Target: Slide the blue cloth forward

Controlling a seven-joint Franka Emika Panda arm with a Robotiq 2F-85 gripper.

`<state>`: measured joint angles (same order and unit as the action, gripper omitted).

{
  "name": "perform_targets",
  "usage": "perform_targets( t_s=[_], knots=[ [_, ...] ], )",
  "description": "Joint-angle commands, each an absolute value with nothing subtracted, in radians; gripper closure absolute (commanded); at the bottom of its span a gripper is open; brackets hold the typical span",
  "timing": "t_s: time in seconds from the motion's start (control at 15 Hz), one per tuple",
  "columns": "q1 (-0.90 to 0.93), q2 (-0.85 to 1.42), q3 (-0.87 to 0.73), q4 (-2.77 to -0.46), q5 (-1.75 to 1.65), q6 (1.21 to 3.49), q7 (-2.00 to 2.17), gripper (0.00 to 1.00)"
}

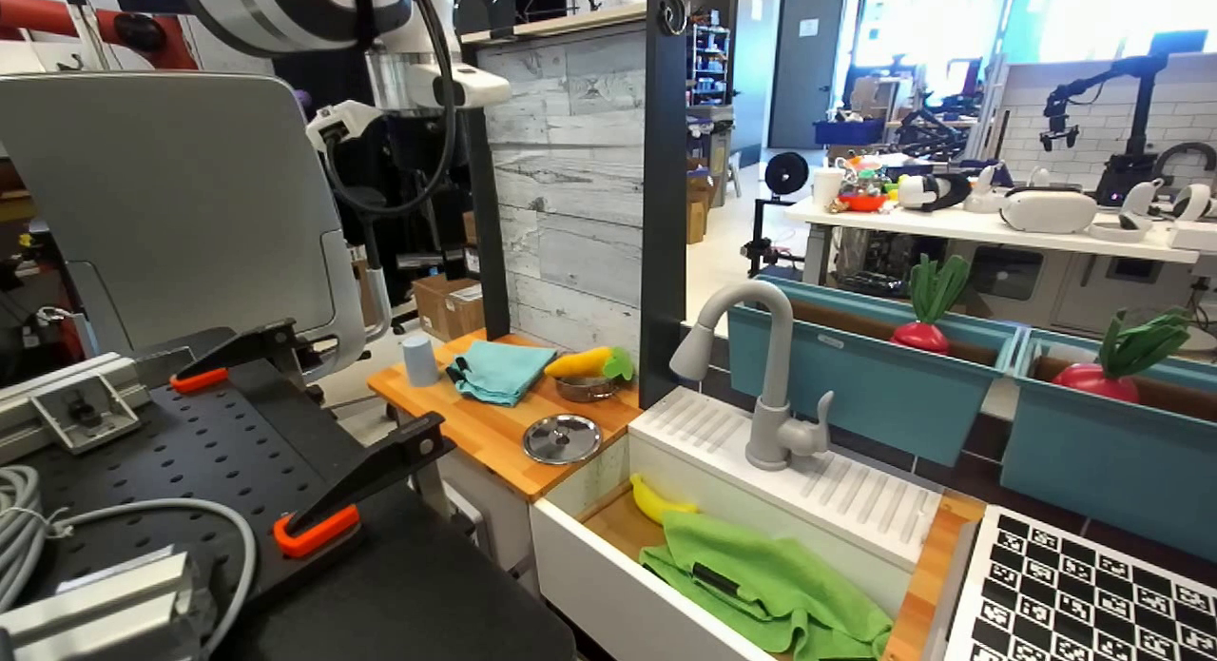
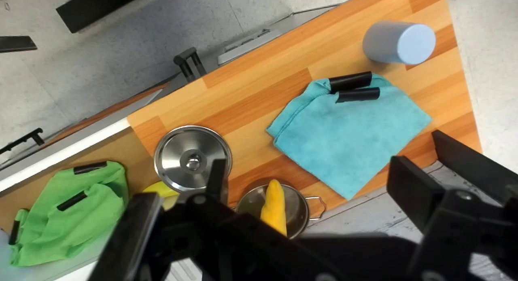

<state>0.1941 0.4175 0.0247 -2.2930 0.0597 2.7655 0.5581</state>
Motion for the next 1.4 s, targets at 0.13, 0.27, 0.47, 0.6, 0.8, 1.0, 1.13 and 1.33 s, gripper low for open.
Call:
perform_targets(
  t_s=[0.13,0.27,0.47,0.6,0.8,1.0,1.13,1.33],
  knots=[
    [0.288,0.621,-0.030,-2.131,0.068,2.841,0.591,0.00],
    [0.286,0.684,-0.020,-2.071,0.085,2.837,0.568,0.00],
    [0.309,0.784,-0.041,-1.973,0.091,2.836,0.588,0.00],
    [0.316,0.855,-0.050,-1.892,0.092,2.814,0.589,0.00],
    [0.334,0.944,-0.064,-1.793,0.090,2.796,0.590,0.00],
    [0.355,1.004,-0.071,-1.732,0.089,2.799,0.587,0.00],
    [0.369,1.035,-0.072,-1.698,0.086,2.808,0.583,0.00],
    [0.397,1.072,-0.079,-1.647,0.081,2.794,0.585,0.00]
  ],
)
